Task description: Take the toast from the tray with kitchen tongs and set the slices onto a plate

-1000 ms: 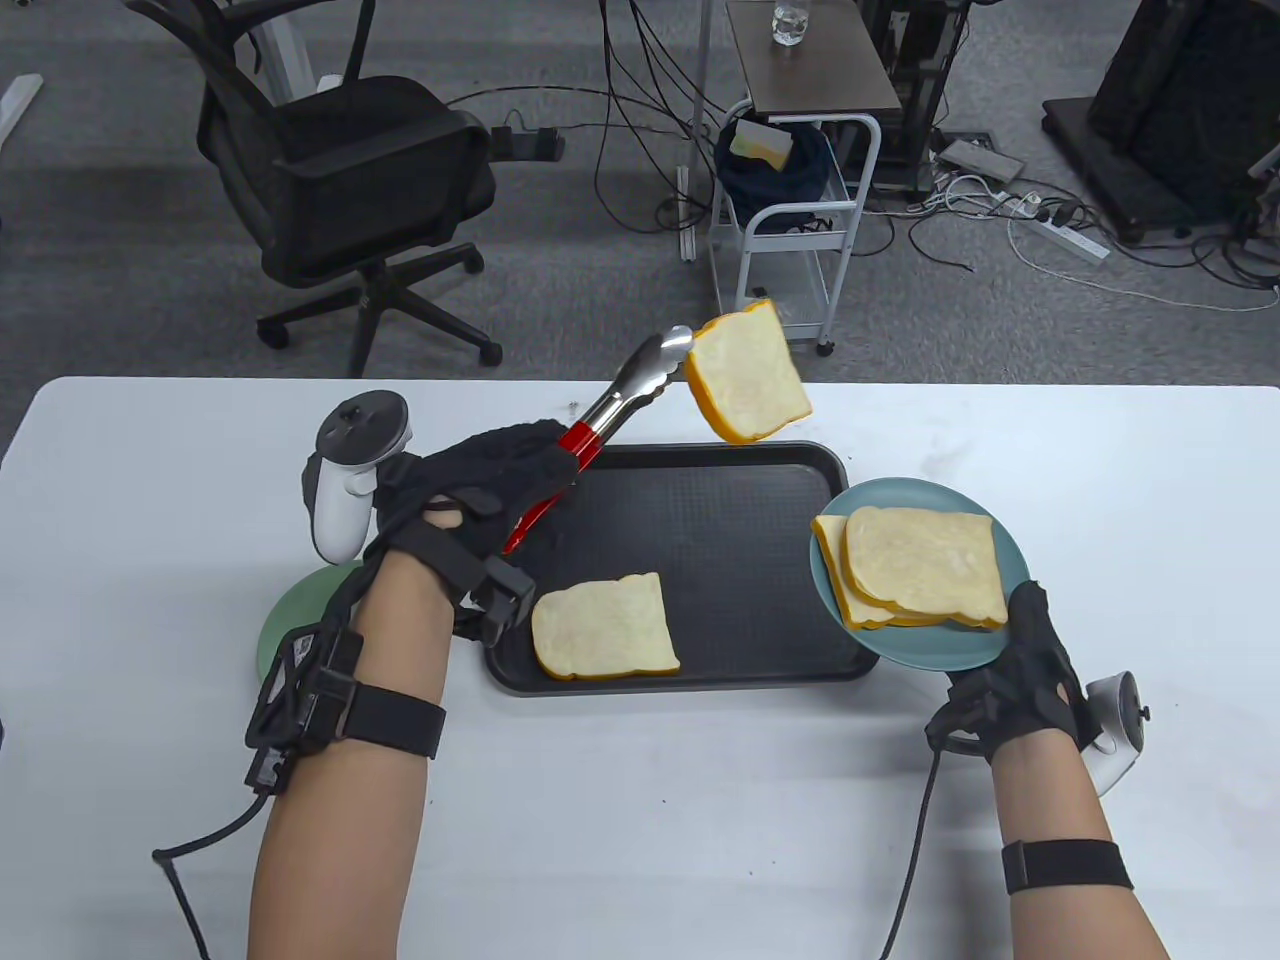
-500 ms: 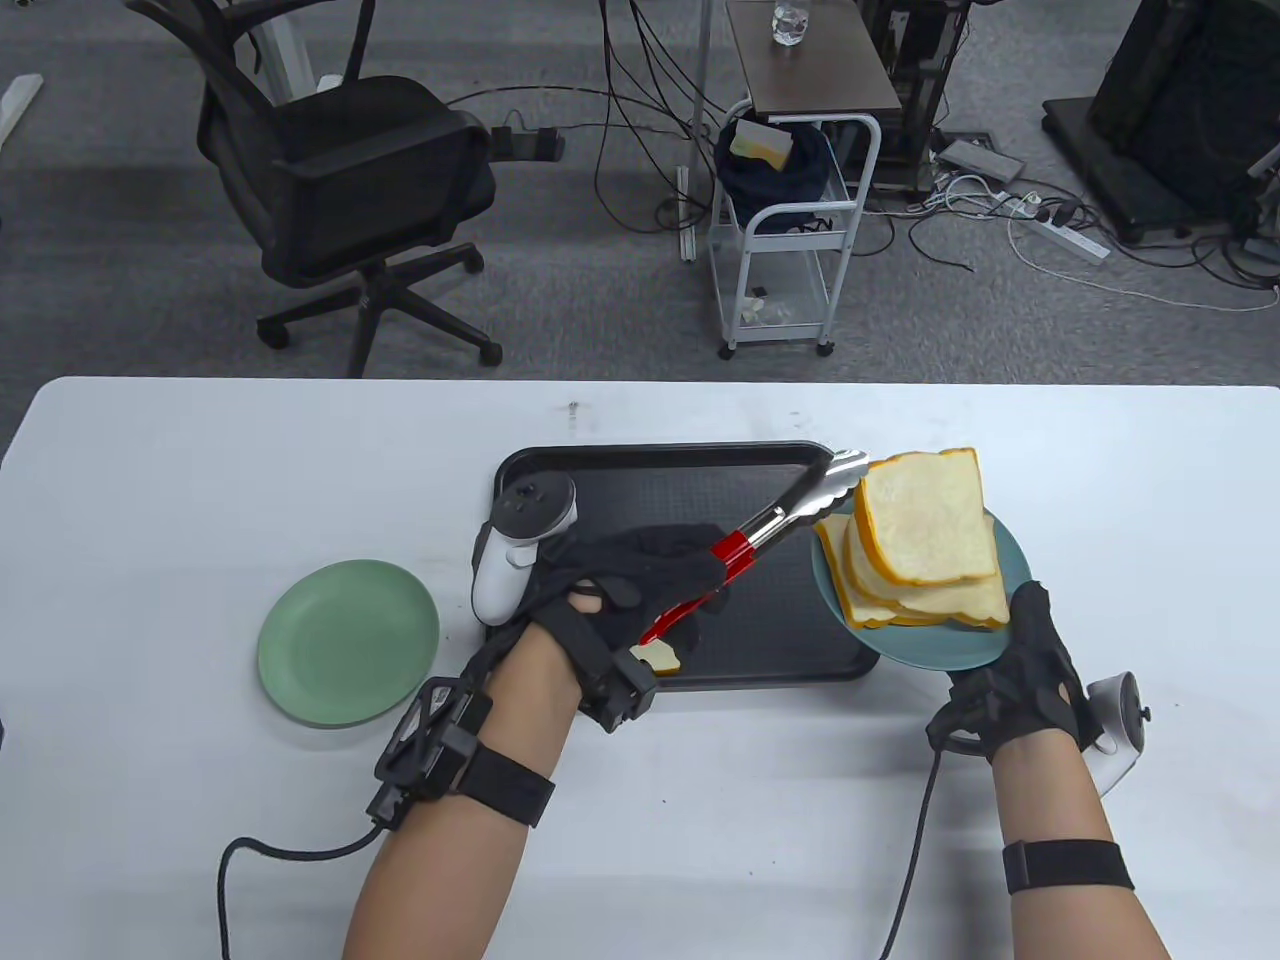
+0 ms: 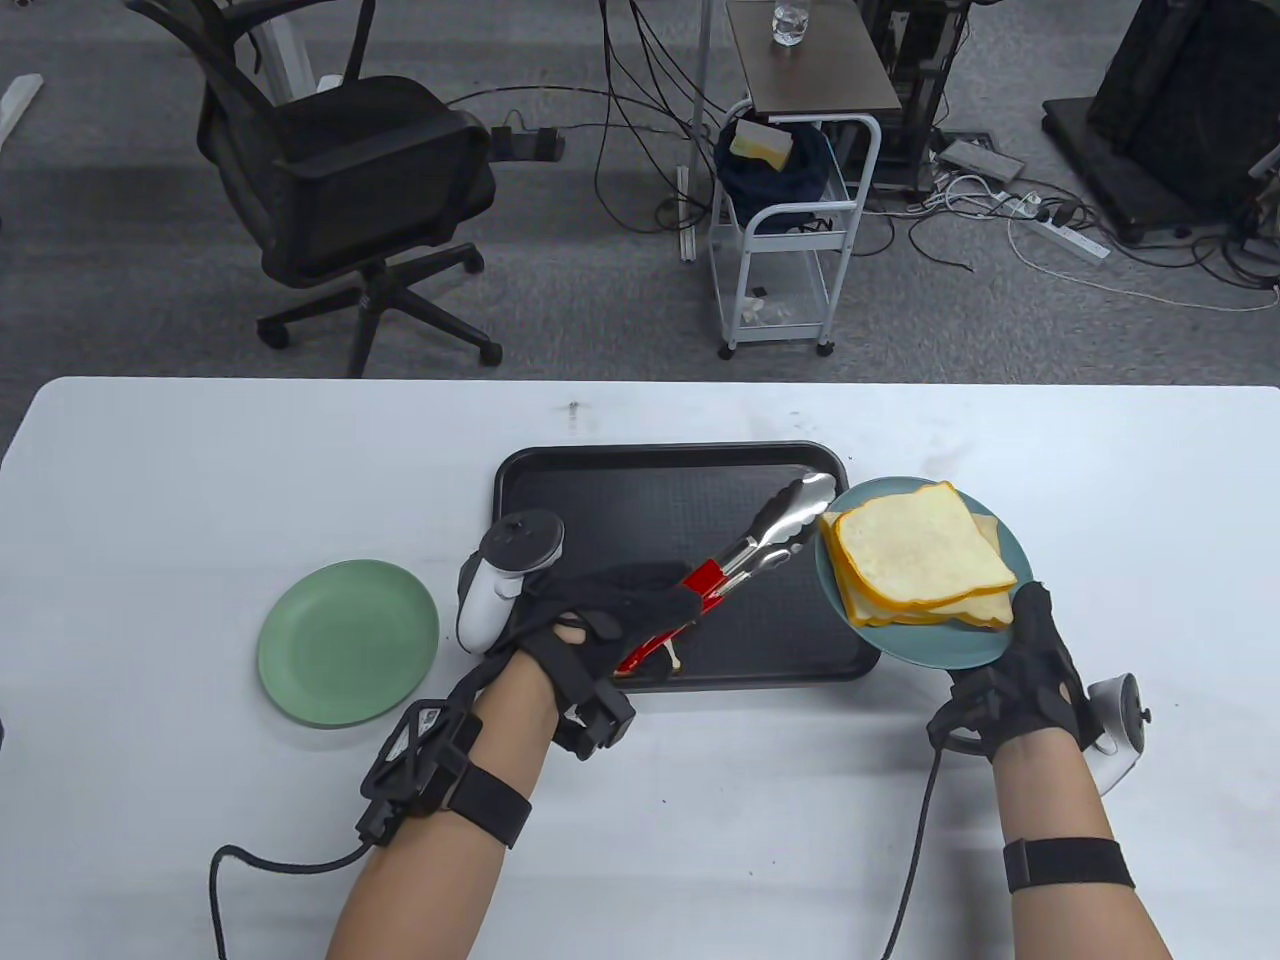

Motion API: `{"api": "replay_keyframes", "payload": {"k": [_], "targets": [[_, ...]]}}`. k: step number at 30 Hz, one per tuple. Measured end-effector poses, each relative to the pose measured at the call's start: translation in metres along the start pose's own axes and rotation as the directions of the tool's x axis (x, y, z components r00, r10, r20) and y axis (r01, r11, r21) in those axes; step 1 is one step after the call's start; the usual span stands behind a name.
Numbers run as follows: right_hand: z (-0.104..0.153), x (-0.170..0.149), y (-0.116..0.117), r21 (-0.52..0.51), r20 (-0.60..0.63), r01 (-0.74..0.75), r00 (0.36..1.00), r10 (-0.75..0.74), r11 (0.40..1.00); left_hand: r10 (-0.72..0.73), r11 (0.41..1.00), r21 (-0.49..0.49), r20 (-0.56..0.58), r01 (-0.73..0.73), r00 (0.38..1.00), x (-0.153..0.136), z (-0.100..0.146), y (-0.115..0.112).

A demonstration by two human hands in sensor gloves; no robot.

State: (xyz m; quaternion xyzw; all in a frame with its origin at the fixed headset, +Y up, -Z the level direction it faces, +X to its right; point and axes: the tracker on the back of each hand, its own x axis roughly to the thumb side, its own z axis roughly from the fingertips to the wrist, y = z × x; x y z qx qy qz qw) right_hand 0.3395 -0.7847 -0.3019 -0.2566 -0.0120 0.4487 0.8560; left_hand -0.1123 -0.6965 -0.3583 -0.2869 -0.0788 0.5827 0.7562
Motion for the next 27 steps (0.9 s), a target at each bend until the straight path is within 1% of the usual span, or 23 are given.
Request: {"api": "replay_keyframes", "payload": {"k": [3, 4, 7, 8, 10, 13, 17, 19, 21, 24, 27], "targets": [[0.000, 0.000, 0.000, -0.002, 0.002, 0.001, 1.000, -0.001, 1.000, -0.065, 0.994, 0.090, 0.024, 0.063, 0.998, 0.016, 0.020, 0.031], [0.000, 0.000, 0.000, -0.001, 0.002, 0.000, 1.000, 0.000, 1.000, -0.104, 0.984, 0.148, 0.018, 0.100, 0.994, 0.022, 0.030, 0.046], [-0.001, 0.000, 0.000, -0.003, 0.003, -0.005, 1.000, 0.005, 1.000, -0.170, 0.951, 0.259, -0.012, 0.167, 0.985, 0.028, 0.051, 0.079], [-0.001, 0.000, 0.000, -0.003, 0.004, -0.006, 1.000, 0.006, 1.000, -0.171, 0.943, 0.287, -0.024, 0.171, 0.985, 0.027, 0.058, 0.091], [-0.001, 0.000, 0.000, -0.003, 0.004, -0.008, 1.000, 0.008, 1.000, -0.160, 0.932, 0.321, -0.049, 0.167, 0.986, 0.019, 0.067, 0.107], [0.001, 0.000, 0.000, -0.005, 0.006, -0.012, 1.000, 0.012, 1.000, -0.142, 0.916, 0.361, -0.110, 0.173, 0.984, -0.007, 0.077, 0.127], [0.000, 0.000, 0.000, -0.006, 0.008, -0.016, 1.000, 0.016, 1.000, -0.111, 0.915, 0.366, -0.173, 0.169, 0.979, -0.045, 0.080, 0.133], [0.000, 0.000, 0.000, -0.006, 0.009, -0.019, 1.000, 0.019, 1.000, -0.112, 0.915, 0.359, -0.215, 0.185, 0.970, -0.068, 0.080, 0.133], [0.000, -0.001, 0.000, -0.007, 0.008, -0.021, 1.000, 0.021, 1.000, -0.095, 0.920, 0.350, -0.239, 0.177, 0.966, -0.086, 0.080, 0.132], [-0.001, -0.001, 0.000, -0.008, 0.008, -0.026, 1.000, 0.026, 1.000, -0.122, 0.917, 0.333, -0.296, 0.222, 0.947, -0.108, 0.081, 0.129], [-0.001, -0.001, 0.000, -0.004, 0.008, -0.032, 0.999, 0.032, 0.999, -0.119, 0.921, 0.315, -0.328, 0.227, 0.937, -0.123, 0.081, 0.126]]}}
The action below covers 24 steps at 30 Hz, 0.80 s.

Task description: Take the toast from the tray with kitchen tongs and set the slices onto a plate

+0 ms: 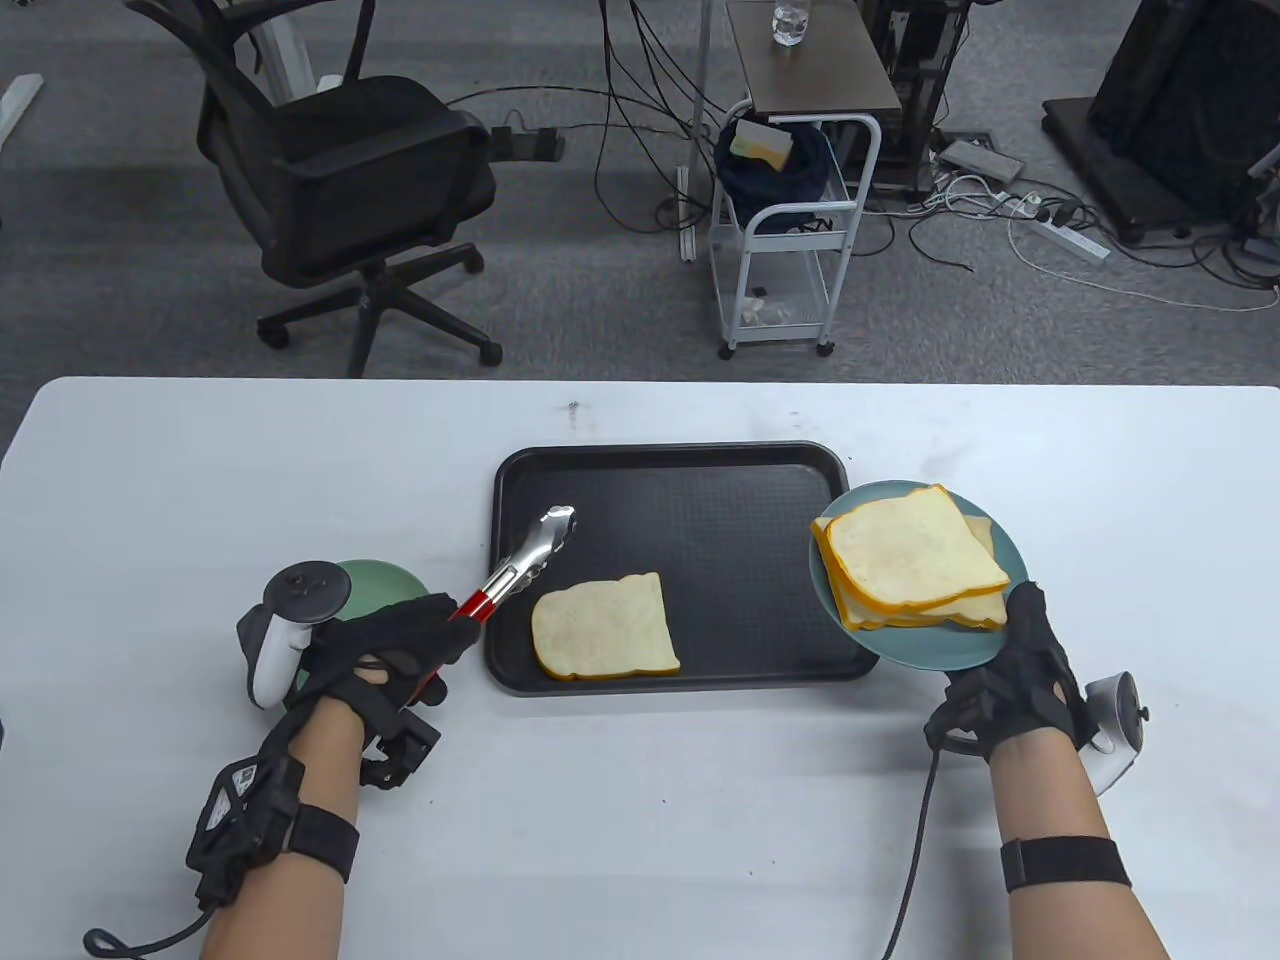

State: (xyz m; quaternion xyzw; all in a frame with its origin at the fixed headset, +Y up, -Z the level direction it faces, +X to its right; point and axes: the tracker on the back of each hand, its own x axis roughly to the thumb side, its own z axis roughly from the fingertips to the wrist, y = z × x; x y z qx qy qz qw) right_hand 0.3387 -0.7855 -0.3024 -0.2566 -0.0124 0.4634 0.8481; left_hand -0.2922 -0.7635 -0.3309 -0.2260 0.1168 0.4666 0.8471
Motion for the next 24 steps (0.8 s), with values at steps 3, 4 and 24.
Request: {"api": "replay_keyframes", "payload": {"k": [3, 4, 24], "targets": [[0.000, 0.000, 0.000, 0.004, 0.001, -0.006, 1.000, 0.006, 1.000, -0.032, 0.999, -0.004, -0.025, 0.032, 0.999, -0.009, -0.001, -0.003], [0.000, 0.000, 0.000, 0.005, 0.001, -0.007, 1.000, 0.007, 1.000, -0.036, 0.999, -0.007, -0.032, 0.036, 0.999, -0.011, -0.001, -0.003], [-0.002, -0.002, 0.000, 0.003, 0.005, -0.015, 1.000, 0.015, 1.000, -0.150, 0.982, -0.120, -0.049, 0.144, 0.987, -0.021, 0.008, 0.019]]}}
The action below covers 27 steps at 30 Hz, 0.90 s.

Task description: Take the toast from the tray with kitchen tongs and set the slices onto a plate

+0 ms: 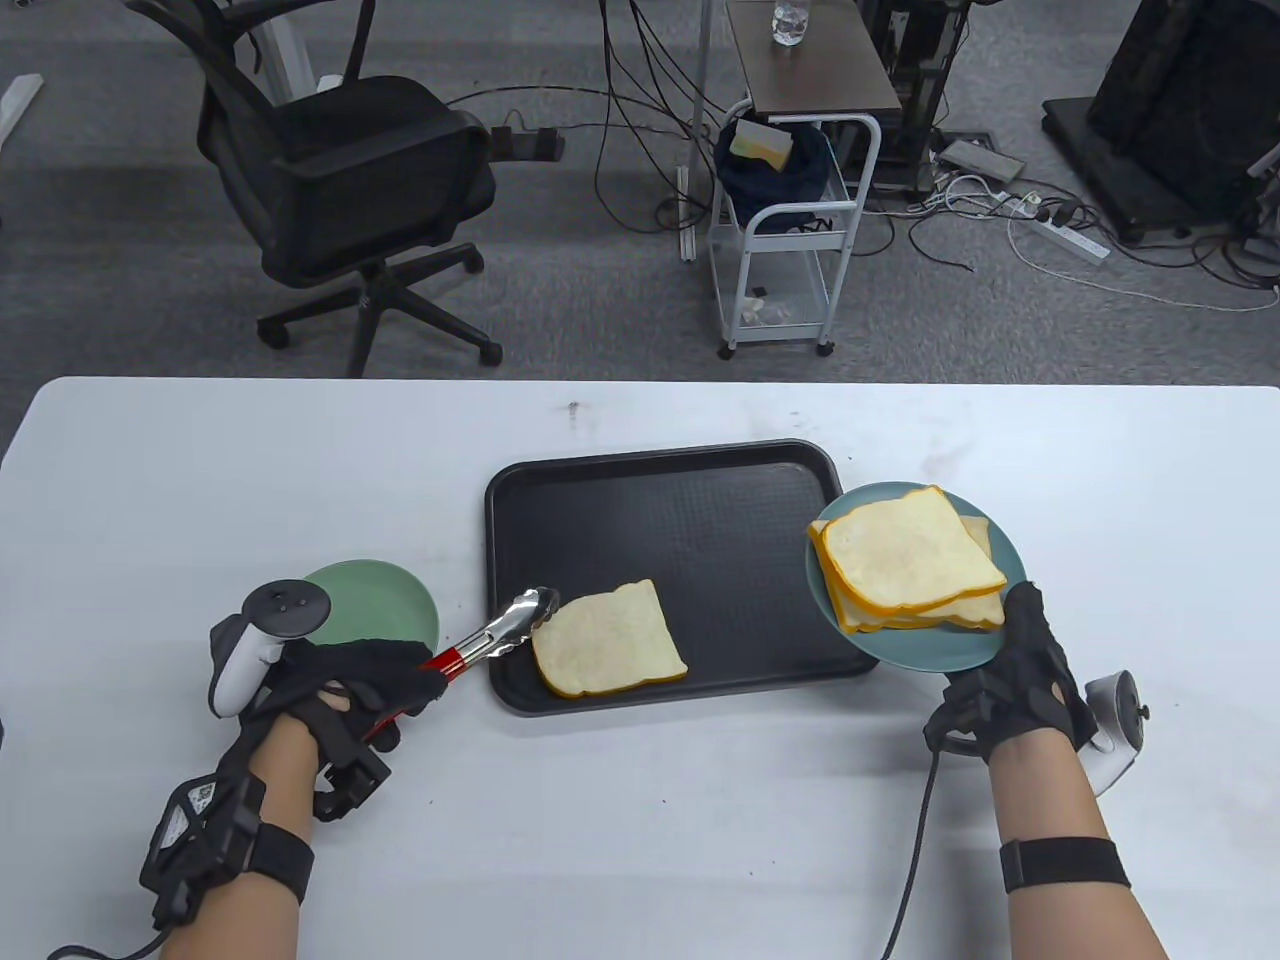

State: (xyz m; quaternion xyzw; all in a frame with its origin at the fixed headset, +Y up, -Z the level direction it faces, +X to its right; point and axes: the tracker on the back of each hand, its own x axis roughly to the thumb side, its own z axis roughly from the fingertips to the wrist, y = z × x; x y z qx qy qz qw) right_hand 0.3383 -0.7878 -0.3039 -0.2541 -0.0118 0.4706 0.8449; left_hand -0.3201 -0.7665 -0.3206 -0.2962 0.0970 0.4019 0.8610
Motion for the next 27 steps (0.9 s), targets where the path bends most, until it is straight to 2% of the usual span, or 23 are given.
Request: {"api": "replay_keyframes", "payload": {"k": [7, 12, 16, 19, 23, 25, 27], "targets": [[0.001, 0.000, 0.001, 0.000, 0.001, -0.005, 1.000, 0.005, 1.000, -0.097, 0.994, -0.039, 0.004, 0.097, 0.995, 0.011, 0.006, 0.004], [0.001, 0.000, 0.001, 0.003, 0.001, -0.006, 1.000, 0.006, 1.000, -0.092, 0.995, -0.052, -0.011, 0.091, 0.996, 0.007, 0.004, 0.000], [0.000, 0.000, 0.000, 0.001, 0.001, -0.009, 1.000, 0.009, 1.000, 0.029, 0.998, -0.049, 0.025, -0.028, 0.999, -0.002, 0.000, -0.003], [0.000, 0.000, 0.000, -0.002, -0.001, -0.008, 1.000, 0.008, 1.000, 0.142, 0.989, -0.042, 0.087, -0.139, 0.986, 0.005, 0.004, 0.004], [0.000, 0.000, 0.001, -0.004, -0.001, -0.005, 1.000, 0.005, 1.000, 0.263, 0.962, 0.020, 0.205, -0.273, 0.943, 0.049, 0.020, 0.028], [0.000, -0.001, 0.001, -0.004, 0.000, -0.005, 1.000, 0.005, 1.000, 0.293, 0.952, 0.005, 0.266, -0.305, 0.918, 0.072, 0.029, 0.035], [0.000, 0.000, 0.001, -0.004, 0.000, -0.007, 1.000, 0.007, 1.000, 0.323, 0.940, -0.022, 0.370, -0.339, 0.871, 0.121, 0.046, 0.044]]}}
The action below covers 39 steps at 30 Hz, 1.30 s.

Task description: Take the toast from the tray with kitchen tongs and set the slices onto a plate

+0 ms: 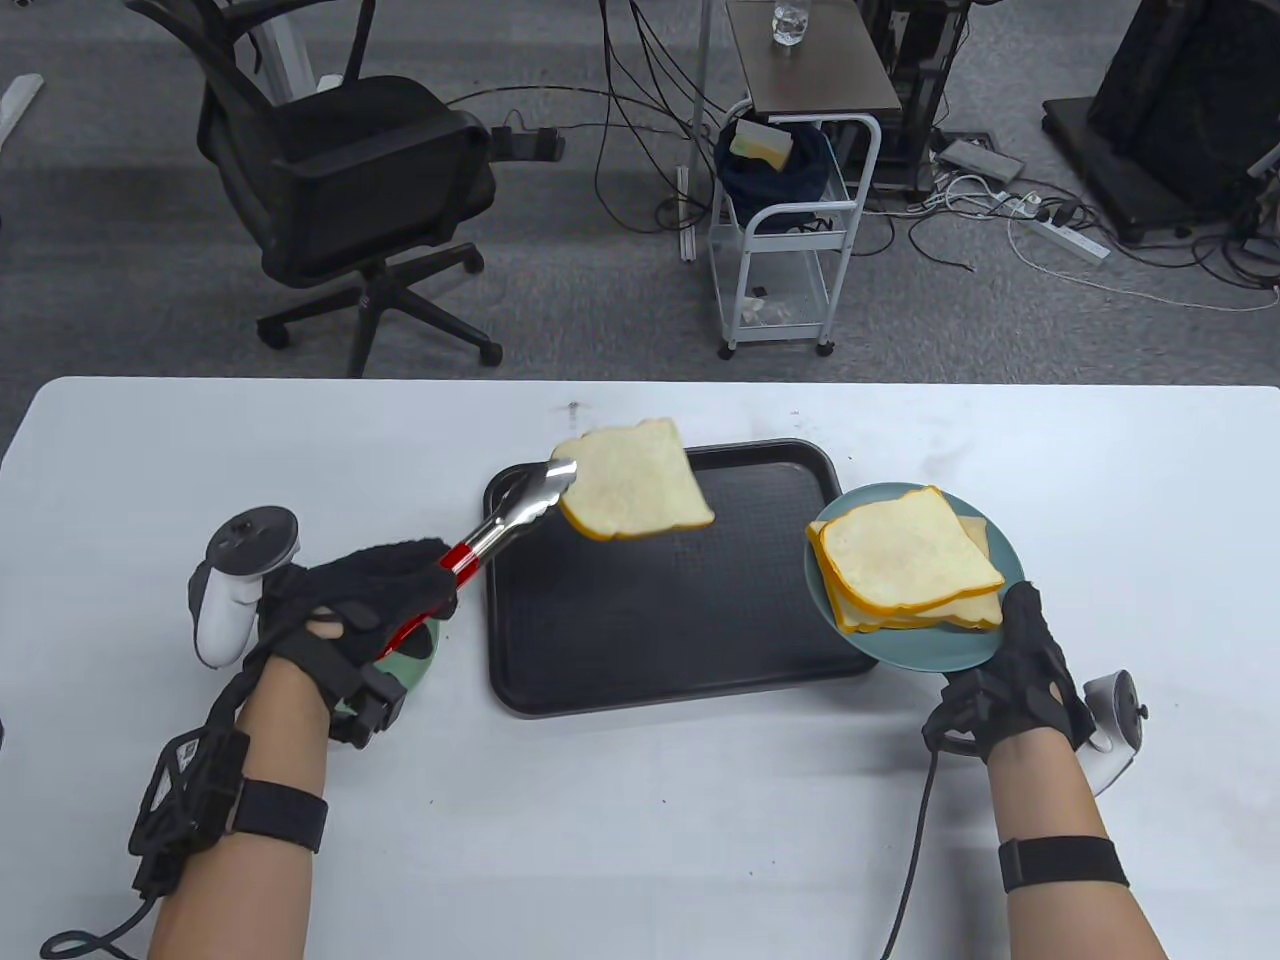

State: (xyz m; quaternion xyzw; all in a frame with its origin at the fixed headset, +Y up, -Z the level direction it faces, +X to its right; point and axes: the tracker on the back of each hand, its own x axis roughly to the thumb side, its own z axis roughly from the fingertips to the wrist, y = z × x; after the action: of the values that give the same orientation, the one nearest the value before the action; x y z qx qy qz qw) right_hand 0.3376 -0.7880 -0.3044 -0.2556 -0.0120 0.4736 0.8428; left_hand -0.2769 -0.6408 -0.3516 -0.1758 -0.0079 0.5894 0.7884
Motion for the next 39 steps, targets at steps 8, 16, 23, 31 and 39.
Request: {"api": "replay_keyframes", "payload": {"k": [8, 16, 23, 31, 39], "targets": [[-0.001, 0.001, 0.000, 0.001, 0.003, -0.003, 1.000, 0.003, 1.000, -0.013, 0.989, -0.143, 0.185, 0.040, 0.983, 0.109, -0.017, -0.083], [-0.001, 0.001, 0.000, -0.001, 0.006, 0.006, 1.000, -0.006, 1.000, -0.015, 0.959, -0.280, 0.094, 0.040, 0.995, 0.074, -0.051, -0.168], [-0.001, 0.001, -0.001, -0.006, 0.003, 0.013, 1.000, -0.013, 1.000, -0.059, 0.946, -0.319, -0.001, 0.055, 0.998, 0.032, -0.061, -0.194], [-0.001, 0.001, -0.003, -0.027, 0.009, -0.004, 1.000, 0.004, 1.000, -0.114, 0.949, -0.295, 0.002, 0.110, 0.993, 0.030, -0.054, -0.188], [0.002, 0.002, -0.003, -0.019, 0.012, 0.031, 0.999, -0.031, 0.999, -0.317, 0.948, 0.065, 0.091, 0.312, 0.944, 0.078, -0.005, -0.115]]}}
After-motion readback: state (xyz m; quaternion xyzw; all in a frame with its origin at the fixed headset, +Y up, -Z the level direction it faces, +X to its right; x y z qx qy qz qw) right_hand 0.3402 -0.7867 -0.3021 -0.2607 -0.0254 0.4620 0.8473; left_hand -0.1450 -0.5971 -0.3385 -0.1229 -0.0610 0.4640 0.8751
